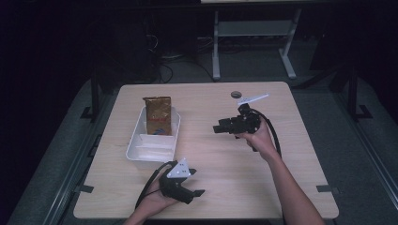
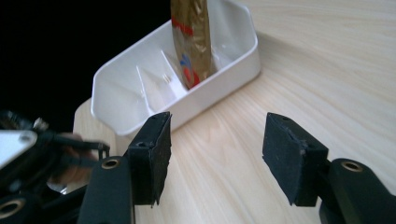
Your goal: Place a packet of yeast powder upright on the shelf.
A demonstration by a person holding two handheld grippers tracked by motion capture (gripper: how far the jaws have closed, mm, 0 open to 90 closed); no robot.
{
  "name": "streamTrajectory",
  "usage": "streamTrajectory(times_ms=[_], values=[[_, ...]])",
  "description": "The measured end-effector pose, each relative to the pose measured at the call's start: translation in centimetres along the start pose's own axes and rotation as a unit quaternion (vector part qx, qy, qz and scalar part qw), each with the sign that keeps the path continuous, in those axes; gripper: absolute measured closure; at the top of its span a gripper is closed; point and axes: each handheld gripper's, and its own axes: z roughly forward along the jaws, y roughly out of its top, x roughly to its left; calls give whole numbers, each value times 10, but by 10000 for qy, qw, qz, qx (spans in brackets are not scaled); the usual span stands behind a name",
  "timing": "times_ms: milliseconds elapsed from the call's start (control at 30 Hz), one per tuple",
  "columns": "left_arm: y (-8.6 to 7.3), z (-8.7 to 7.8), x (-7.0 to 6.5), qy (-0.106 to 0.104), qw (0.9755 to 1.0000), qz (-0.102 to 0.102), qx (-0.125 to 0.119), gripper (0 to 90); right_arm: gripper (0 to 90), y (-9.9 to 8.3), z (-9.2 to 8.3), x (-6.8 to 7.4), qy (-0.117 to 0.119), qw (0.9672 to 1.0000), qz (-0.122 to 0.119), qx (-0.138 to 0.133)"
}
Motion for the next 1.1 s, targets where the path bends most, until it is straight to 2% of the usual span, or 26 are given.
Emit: streamTrajectory(times_ms=[500, 533, 767, 1033, 1100], values=[[0, 1, -1, -42, 10000, 8, -21, 227, 399, -43, -41, 7, -180, 9998, 68, 98], [0, 1, -1, -43, 10000, -2, -37, 227, 398, -50, -46, 7, -194, 9997, 85, 88], [0, 2, -1, -42, 10000, -2, -29, 226, 390, -70, -59, 10, -250, 9995, 136, 101], [0, 3, -1, -76, 10000, 20, -27, 226, 389, -97, -70, 19, -87, 9997, 230, 73], [-1, 3, -1, -77, 10000, 23, -32, 226, 386, -111, -74, 24, -48, 9996, 283, 35]])
